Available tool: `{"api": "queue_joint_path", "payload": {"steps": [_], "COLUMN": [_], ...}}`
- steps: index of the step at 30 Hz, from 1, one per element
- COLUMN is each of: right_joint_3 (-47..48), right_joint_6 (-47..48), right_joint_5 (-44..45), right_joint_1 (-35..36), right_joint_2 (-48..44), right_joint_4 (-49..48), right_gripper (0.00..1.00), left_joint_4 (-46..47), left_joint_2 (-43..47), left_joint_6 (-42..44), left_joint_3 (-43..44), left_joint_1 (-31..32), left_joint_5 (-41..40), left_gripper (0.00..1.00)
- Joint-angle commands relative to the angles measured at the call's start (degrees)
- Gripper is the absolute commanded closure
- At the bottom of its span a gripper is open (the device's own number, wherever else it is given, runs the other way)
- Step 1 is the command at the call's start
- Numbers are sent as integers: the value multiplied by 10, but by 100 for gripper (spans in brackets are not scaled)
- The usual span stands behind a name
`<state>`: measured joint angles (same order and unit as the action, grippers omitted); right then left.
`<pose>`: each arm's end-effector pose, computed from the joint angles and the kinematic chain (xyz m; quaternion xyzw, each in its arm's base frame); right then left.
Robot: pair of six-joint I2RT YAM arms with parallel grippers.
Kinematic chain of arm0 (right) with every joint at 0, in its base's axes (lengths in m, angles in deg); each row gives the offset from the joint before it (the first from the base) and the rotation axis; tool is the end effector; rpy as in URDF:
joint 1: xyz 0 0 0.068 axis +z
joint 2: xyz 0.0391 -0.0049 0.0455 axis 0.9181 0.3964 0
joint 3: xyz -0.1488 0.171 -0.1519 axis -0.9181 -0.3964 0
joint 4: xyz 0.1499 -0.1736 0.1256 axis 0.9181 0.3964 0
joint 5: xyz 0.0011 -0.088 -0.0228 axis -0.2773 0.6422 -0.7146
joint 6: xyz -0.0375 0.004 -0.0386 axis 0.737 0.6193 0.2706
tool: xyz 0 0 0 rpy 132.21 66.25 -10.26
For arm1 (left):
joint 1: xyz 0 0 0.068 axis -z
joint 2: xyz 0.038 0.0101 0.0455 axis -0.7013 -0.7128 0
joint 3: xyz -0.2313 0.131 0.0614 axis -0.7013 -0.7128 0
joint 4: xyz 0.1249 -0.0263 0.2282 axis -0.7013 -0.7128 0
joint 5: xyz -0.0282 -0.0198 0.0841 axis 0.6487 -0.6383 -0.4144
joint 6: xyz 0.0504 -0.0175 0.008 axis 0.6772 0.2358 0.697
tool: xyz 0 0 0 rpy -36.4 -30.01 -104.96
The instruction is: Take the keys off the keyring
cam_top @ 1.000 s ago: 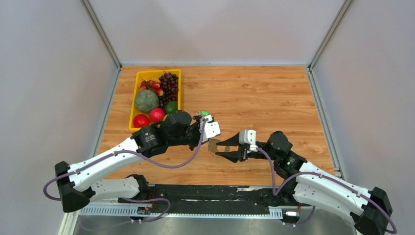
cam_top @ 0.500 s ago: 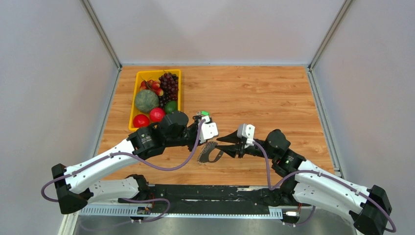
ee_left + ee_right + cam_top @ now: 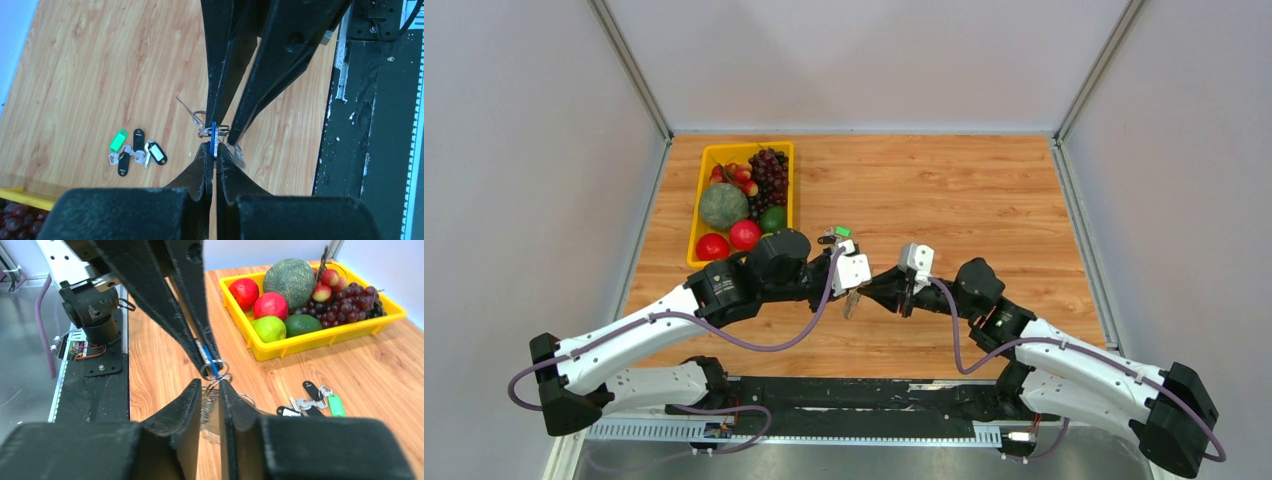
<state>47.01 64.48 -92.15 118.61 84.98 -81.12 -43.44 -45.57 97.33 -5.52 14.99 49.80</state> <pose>0.1150 0.1714 0.2774 -0.4623 0.5441 0.4167 0.5627 0.1086 -0.1966 0.3466 0.5701 0.6434 -0.2487 0.4463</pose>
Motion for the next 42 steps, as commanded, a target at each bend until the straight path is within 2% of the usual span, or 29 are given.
{"api": "queue_joint_path", "payload": {"steps": [1, 3, 6, 8, 12, 16, 19, 22, 26, 30, 37, 42], "right_joint_3": [29, 27, 16, 3, -21, -61, -101, -102, -87, -87, -80, -56], "right_joint_6": [-15, -13, -5, 10, 48, 111, 120, 129, 124, 110, 89, 81], "right_joint_5": [8, 18, 7, -36, -97, -123, -97, -69, -23, 19, -2, -8], "right_joint_1": [2, 2, 2, 2, 3, 9, 11, 11, 11, 11, 10, 11], "right_joint_2": [3, -2, -21, -40, -70, -127, -182, -204, -199, -194, -152, -120], "right_joint_4": [-37, -31, -26, -31, -37, -59, -99, -79, -47, -55, -93, -83], "right_gripper": [88, 100, 100, 100, 100, 100, 100, 100, 100, 100, 100, 100], "left_joint_4": [34, 36, 38, 31, 6, 2, 8, 26, 50, 44, 47, 46], "left_joint_2": [5, 5, 8, 5, -14, -33, -44, -44, -32, -36, -62, -82], "left_joint_6": [-17, -23, -48, -81, -111, -137, -131, -117, -109, -98, -88, -81], "left_joint_3": [26, 28, 29, 34, 52, 53, 44, 33, 21, 23, 22, 32], "left_joint_1": [6, 6, 5, 5, -1, -22, -29, -30, -30, -30, -28, -18], "left_joint_5": [12, 17, -3, -52, -63, -35, -8, 31, 33, 41, 126, 117], "left_gripper": [100, 100, 100, 100, 100, 100, 100, 100, 100, 100, 100, 100]}}
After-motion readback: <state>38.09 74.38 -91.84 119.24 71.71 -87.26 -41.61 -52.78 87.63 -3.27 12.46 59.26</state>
